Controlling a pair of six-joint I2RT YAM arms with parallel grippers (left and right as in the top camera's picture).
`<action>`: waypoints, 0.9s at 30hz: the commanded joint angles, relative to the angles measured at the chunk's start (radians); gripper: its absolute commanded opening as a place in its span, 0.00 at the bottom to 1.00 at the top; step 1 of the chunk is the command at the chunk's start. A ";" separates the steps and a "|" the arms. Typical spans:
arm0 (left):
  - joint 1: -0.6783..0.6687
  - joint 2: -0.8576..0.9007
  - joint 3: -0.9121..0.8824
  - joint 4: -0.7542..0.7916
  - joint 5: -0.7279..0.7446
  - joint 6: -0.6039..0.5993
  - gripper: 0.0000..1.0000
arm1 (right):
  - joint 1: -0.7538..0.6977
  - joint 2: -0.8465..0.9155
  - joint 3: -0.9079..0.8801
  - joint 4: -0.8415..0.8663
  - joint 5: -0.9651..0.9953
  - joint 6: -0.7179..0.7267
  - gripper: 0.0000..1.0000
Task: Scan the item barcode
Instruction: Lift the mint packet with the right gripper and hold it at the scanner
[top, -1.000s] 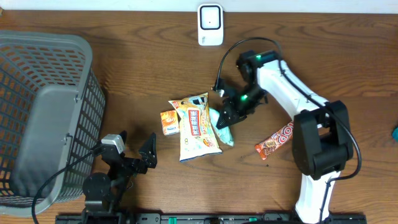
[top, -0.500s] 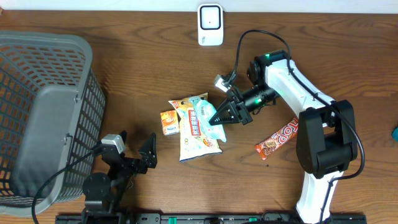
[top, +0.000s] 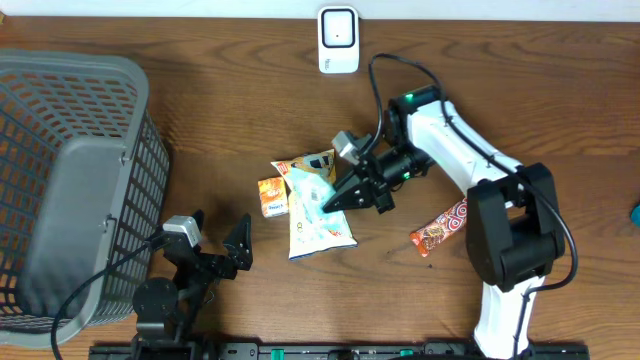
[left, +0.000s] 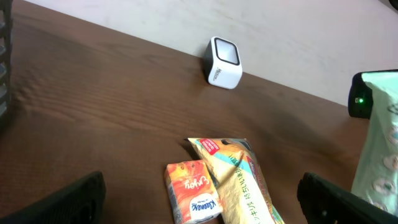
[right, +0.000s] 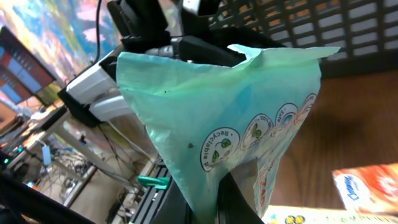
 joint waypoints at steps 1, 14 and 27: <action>-0.002 0.001 -0.013 -0.007 -0.006 -0.005 0.98 | 0.027 -0.029 -0.005 -0.001 -0.008 -0.018 0.01; -0.002 0.001 -0.013 -0.007 -0.006 -0.005 0.98 | 0.028 -0.040 -0.005 0.013 0.172 0.010 0.01; -0.002 0.001 -0.013 -0.007 -0.006 -0.005 0.98 | -0.075 -0.040 0.002 0.538 0.380 0.742 0.01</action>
